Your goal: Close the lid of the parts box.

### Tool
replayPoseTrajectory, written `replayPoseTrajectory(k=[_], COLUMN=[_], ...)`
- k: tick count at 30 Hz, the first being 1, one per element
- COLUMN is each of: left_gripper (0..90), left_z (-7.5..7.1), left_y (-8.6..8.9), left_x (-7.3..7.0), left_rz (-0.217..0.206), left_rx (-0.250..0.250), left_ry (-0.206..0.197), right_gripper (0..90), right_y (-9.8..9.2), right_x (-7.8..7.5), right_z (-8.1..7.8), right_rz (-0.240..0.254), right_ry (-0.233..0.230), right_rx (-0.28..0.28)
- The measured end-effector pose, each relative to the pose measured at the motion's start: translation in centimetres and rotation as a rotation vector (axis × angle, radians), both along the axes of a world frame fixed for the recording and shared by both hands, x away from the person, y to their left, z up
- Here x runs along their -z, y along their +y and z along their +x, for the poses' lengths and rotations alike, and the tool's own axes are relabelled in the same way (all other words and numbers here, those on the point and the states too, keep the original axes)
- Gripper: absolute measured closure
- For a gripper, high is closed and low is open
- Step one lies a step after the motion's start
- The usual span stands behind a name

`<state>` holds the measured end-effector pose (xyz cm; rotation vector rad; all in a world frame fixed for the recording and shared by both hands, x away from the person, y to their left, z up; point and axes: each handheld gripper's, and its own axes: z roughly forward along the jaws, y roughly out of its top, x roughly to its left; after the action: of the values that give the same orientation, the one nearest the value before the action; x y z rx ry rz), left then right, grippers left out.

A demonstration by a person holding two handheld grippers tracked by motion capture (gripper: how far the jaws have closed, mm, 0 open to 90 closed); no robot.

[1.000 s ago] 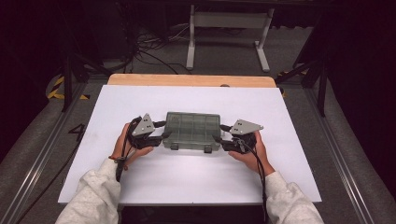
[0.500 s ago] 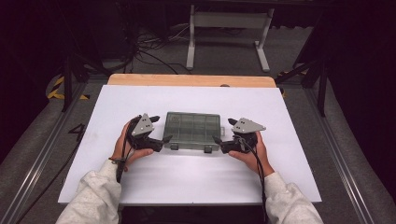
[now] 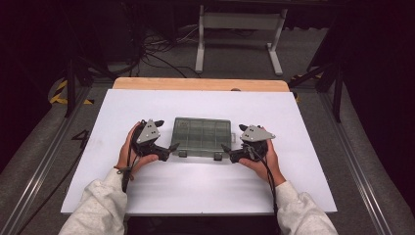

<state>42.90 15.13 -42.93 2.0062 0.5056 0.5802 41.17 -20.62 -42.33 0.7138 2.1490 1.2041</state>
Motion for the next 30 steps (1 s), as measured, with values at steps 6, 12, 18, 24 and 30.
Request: replayPoseTrajectory(k=[6, 12, 18, 24, 30], left_gripper=[3.7, 3.9, 4.2, 4.3, 4.5], left_z=[-0.1, -0.3, -0.5, -1.0, -1.3], left_y=[0.4, 1.1, 1.5, 2.2, 2.5], left_x=[-0.1, -0.1, 0.0, 0.0, 0.3], left_rz=[-0.007, -0.018, -0.009, -0.015, -0.006], left_rx=[-0.010, -0.024, -0.047, -0.050, -0.058], left_ry=[-0.012, -0.021, -0.026, -0.037, -0.029], right_gripper=[6.8, 7.1, 7.1, 7.3, 7.3], right_y=[-0.4, -0.9, -1.5, -2.0, -2.5], right_x=[-0.1, -0.2, -0.3, -0.2, -0.3], right_z=[0.0, 0.0, -0.2, -0.4, -0.6], right_rz=[-0.002, 0.001, -0.001, -0.023, -0.026], right_ry=[-0.005, -0.012, -0.020, -0.035, -0.040], right_rx=[0.015, 0.033, 0.053, 0.065, 0.075])
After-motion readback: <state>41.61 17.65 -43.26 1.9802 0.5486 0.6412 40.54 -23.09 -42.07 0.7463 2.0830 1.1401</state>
